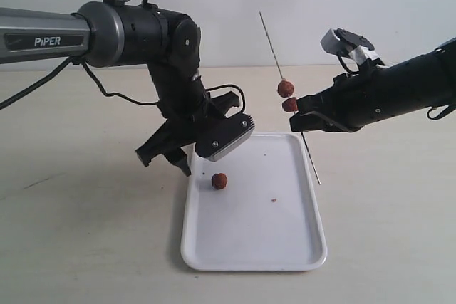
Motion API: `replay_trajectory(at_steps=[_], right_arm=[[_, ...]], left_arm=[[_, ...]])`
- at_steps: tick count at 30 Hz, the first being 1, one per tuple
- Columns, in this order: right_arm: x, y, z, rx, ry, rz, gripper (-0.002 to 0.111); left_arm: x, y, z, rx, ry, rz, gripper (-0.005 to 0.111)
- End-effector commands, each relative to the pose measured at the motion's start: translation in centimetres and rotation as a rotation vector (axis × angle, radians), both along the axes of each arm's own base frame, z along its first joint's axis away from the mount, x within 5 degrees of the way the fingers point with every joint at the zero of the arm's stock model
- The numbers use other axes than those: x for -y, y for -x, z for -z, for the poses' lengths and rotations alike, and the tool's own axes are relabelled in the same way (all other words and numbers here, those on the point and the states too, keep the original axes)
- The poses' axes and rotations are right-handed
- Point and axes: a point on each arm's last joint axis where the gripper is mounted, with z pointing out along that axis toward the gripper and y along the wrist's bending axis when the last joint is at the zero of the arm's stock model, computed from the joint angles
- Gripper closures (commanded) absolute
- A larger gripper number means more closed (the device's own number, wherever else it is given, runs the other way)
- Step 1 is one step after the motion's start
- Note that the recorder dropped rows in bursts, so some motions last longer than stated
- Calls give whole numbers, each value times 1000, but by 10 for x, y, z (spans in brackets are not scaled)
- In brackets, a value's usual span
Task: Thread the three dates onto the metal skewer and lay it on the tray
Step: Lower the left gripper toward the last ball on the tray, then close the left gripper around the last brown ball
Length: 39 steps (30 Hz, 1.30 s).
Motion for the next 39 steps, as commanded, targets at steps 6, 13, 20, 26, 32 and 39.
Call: replay_trajectory(at_steps=[6,13,20,26,32,39], right_arm=[[3,-2,-3,20,14,1,108],[3,-2,-3,20,16,-1,108],[3,-3,-3,21,19,2,108],[5,-4,-2,27,33,18,108],[5,-4,-2,28,34,23,108],[5,-4,-2,28,34,23,108]], left_arm=[[21,12,-2,78,6,193,46],[23,13,-2,110,-31,249,46],[18,10,-1,147,-105,290,46],[25,23,17,195,-144,372,48],[28,28,26,252,-163,432,53],[31,31,27,223,-118,399,53]])
